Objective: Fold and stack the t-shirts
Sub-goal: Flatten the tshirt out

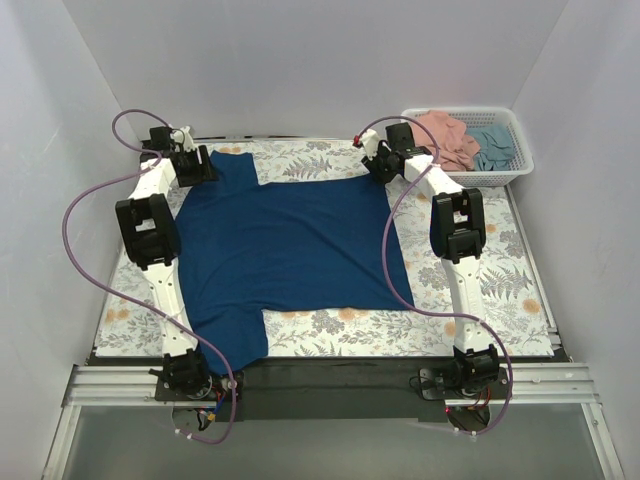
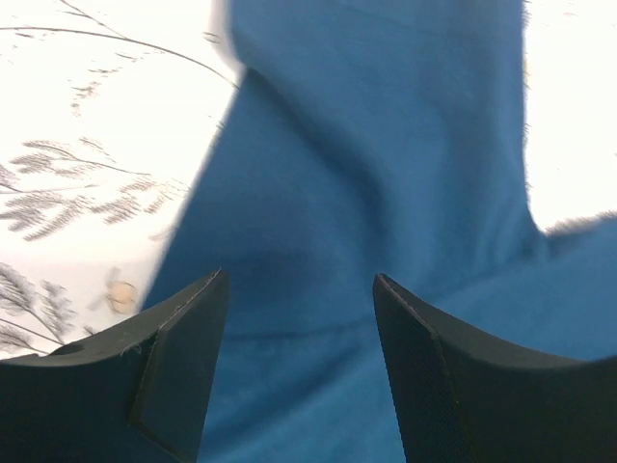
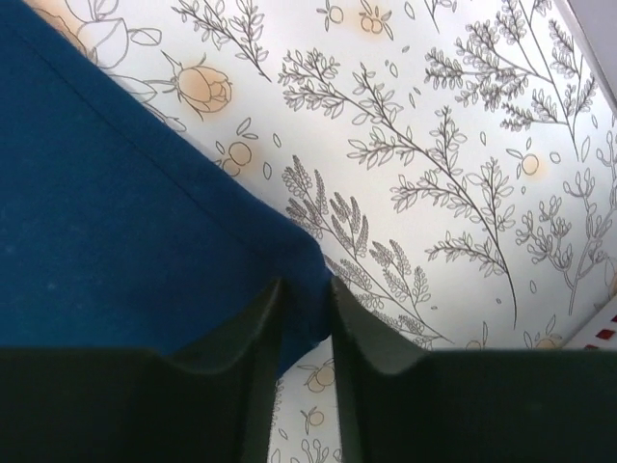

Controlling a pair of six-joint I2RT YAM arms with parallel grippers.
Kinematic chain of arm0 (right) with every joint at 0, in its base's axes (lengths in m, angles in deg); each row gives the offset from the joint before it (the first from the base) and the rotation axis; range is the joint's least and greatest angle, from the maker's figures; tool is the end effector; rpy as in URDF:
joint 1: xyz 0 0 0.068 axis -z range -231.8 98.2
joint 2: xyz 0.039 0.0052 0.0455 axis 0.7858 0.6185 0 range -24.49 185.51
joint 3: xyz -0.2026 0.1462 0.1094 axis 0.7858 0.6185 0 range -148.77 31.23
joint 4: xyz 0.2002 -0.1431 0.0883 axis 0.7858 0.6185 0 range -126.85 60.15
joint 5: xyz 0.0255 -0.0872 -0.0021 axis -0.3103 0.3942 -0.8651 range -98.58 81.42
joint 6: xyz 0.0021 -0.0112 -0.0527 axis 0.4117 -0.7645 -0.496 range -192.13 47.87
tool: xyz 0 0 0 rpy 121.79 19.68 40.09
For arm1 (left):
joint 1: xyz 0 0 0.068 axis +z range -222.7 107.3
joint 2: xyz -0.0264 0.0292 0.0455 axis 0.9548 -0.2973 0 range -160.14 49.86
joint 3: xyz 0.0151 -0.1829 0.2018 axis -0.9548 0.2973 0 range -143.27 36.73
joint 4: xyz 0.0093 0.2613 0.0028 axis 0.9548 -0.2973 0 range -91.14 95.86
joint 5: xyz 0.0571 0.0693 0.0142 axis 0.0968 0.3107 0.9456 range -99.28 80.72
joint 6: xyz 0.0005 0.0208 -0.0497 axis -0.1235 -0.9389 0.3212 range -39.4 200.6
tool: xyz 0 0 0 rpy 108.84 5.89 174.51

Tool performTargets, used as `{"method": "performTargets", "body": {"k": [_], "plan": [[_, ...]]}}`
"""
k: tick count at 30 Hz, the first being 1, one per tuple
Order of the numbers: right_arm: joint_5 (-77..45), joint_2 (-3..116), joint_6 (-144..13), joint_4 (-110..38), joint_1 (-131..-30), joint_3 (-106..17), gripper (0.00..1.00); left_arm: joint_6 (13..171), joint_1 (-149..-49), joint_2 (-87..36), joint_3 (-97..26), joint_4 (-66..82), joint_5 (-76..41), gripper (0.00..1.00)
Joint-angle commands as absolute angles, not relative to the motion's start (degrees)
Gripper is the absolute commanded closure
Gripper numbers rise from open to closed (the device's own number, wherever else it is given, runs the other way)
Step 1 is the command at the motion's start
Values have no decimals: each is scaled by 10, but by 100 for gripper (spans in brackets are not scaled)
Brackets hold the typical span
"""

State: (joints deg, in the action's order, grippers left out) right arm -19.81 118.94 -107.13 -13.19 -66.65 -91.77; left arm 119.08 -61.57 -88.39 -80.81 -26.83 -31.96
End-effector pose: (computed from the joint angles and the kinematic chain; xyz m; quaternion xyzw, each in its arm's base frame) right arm 0.5401 0.1505 0.1657 -0.4208 0.8149 0.0207 0.3979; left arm 0.5237 0.0891 0.1730 -0.3345 0.8709 -0.2542 0.2550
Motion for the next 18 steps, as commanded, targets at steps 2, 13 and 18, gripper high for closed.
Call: {"method": "performTargets", "body": {"k": [2, 13, 18], "plan": [[-219, 1203, -1104, -146, -660, -920, 77, 1191, -615, -899, -853, -267, -277, 39], [-217, 1160, -1131, -147, -661, -882, 99, 1171, -619, -928, -870, -223, -249, 41], [-214, 1156, -1128, -146, -660, -882, 99, 1144, -632, -960, -916, -217, -229, 48]]}}
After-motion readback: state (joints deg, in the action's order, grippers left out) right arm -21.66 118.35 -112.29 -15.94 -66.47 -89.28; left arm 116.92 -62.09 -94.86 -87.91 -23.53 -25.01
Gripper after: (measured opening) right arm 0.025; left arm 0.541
